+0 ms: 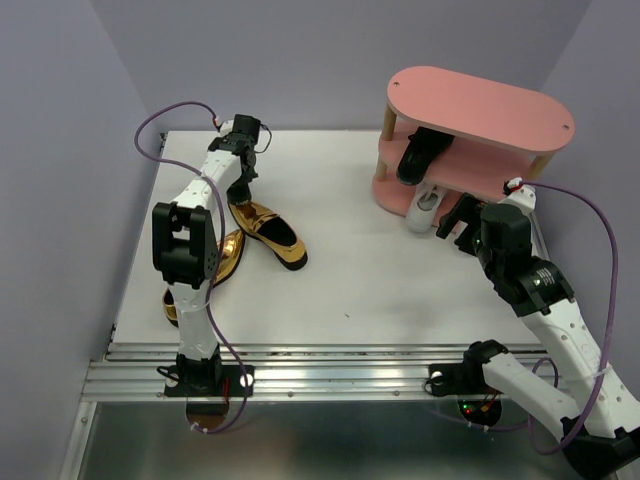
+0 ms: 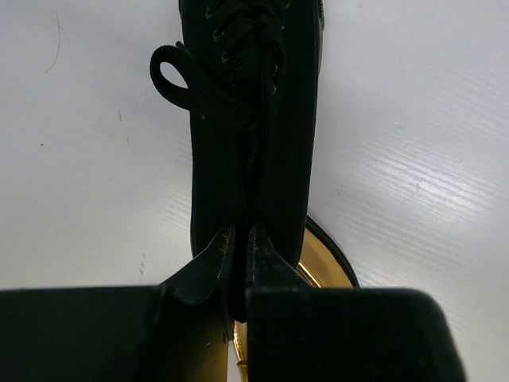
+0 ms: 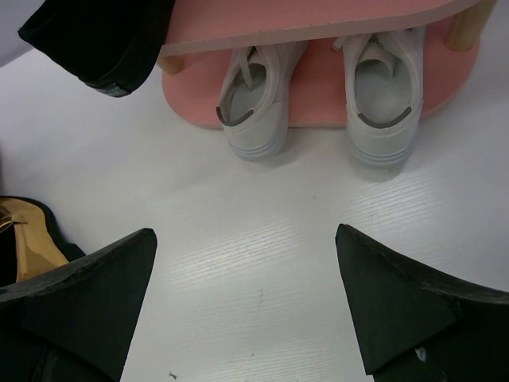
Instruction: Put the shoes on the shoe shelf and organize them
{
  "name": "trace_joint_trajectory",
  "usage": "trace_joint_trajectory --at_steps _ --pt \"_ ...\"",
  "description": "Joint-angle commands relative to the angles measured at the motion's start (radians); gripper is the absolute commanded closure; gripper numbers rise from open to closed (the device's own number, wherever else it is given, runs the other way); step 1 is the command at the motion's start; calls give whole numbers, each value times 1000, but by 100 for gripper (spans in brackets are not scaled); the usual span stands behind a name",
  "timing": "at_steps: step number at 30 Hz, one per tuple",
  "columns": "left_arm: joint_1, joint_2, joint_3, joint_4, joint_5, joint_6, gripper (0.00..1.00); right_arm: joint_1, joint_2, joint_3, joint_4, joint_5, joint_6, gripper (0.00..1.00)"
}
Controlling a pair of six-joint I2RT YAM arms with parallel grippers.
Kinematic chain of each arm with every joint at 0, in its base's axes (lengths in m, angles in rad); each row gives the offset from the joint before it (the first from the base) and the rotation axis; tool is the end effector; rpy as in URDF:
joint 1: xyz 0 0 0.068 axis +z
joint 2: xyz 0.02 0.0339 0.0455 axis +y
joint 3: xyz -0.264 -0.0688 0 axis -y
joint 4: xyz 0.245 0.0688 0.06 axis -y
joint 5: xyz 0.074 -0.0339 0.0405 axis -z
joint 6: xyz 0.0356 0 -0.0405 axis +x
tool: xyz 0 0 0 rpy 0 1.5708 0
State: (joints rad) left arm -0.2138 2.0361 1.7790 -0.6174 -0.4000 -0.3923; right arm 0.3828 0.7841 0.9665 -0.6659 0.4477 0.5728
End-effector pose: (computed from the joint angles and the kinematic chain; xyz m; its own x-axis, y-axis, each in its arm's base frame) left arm 0.4516 -0.0839 0.2632 -0.6742 -0.2140 -0.7069 -0.3316 0.9429 0.0309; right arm 0.1515 0.0444 0.3541 -0.3522 0.3849 -0.8531 0.2495 0.9172 0.3107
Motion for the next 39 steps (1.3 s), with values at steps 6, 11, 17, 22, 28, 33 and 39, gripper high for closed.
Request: trace_joint_trajectory --at_steps 6,11,17,22,28,33,39 --pt "-22 -229 -44 80 19 6 100 4 -23 31 34 23 2 0" --pt "-62 -283 31 51 26 20 100 4 -10 18 57 5 4 0" --pt "-215 -323 91 16 -16 7 100 4 -3 18 65 6 -1 0" --pt "-396 -353 -1 56 10 -77 100 4 -6 12 65 6 1 0" --pt "-553 -352 -188 140 4 -264 100 4 -6 11 66 9 -4 0" --pt "-688 -310 -275 145 38 -387 100 4 3 17 65 -7 -27 0" --pt "-792 -315 -372 197 185 -396 71 4 41 29 34 -39 -68 0"
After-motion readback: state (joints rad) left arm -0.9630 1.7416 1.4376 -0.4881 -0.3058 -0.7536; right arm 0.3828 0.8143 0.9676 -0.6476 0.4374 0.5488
